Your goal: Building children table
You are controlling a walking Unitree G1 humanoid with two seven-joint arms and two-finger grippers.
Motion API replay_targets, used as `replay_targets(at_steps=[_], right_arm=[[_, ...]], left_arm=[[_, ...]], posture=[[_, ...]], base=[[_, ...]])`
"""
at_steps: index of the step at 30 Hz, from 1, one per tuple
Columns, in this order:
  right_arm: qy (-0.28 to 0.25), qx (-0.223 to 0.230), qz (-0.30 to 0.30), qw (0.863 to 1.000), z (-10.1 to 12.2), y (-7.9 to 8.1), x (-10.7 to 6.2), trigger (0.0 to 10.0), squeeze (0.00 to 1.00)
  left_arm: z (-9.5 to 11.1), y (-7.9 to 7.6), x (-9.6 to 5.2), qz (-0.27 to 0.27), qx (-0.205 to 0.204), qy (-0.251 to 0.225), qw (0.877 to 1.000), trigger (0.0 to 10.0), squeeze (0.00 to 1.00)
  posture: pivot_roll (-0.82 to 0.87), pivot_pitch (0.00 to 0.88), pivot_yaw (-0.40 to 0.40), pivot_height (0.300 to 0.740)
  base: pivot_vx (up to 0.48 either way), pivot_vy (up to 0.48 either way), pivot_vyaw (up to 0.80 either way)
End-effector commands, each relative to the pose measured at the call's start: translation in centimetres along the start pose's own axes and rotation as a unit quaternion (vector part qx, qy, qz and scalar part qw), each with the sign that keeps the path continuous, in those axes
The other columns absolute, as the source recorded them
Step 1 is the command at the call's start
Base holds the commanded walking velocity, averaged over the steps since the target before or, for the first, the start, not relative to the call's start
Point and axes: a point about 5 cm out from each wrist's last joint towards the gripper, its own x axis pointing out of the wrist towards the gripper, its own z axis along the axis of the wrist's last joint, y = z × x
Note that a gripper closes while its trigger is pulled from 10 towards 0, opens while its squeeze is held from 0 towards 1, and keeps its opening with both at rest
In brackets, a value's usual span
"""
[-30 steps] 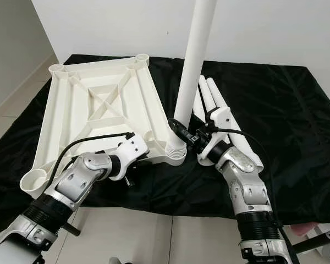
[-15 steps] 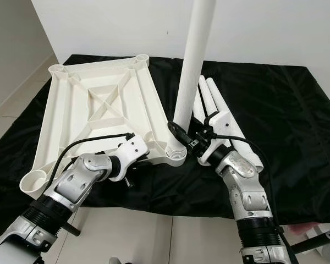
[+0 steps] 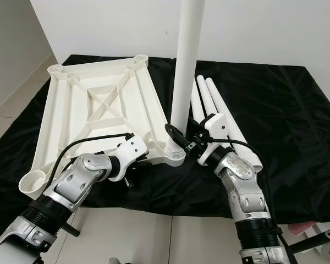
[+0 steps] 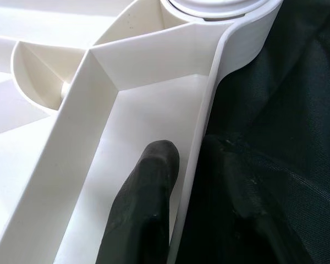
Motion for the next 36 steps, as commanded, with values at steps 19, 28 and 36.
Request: replay_targets(at_steps=[19,28,36], right_arm=[[0.083,0.068,0.021,0.994,-4.0,0.1,-0.1,10.0,0.00],[0.095,0.057,0.033,0.993,-4.3,-0.1,-0.1,10.0,0.00],[0.095,0.056,0.031,0.993,-4.4,-0.2,-0.2,10.0,0.00]], left_arm=[[1.0,-0.8,-0.1,-0.026,0.015,-0.016,0.999,10.0,0.00],[1.0,-0.9,-0.1,-0.024,0.015,-0.016,0.999,10.0,0.00],[1.1,-1.0,-0.1,-0.025,0.015,-0.018,0.999,10.0,0.00]], posture=[[-0.11,0.120,0.063,0.740],[-0.11,0.114,0.057,0.740],[-0.11,0.107,0.053,0.740]], base=[[0.000,0.000,0.00],[0.000,0.000,0.00],[0.000,0.000,0.00]])
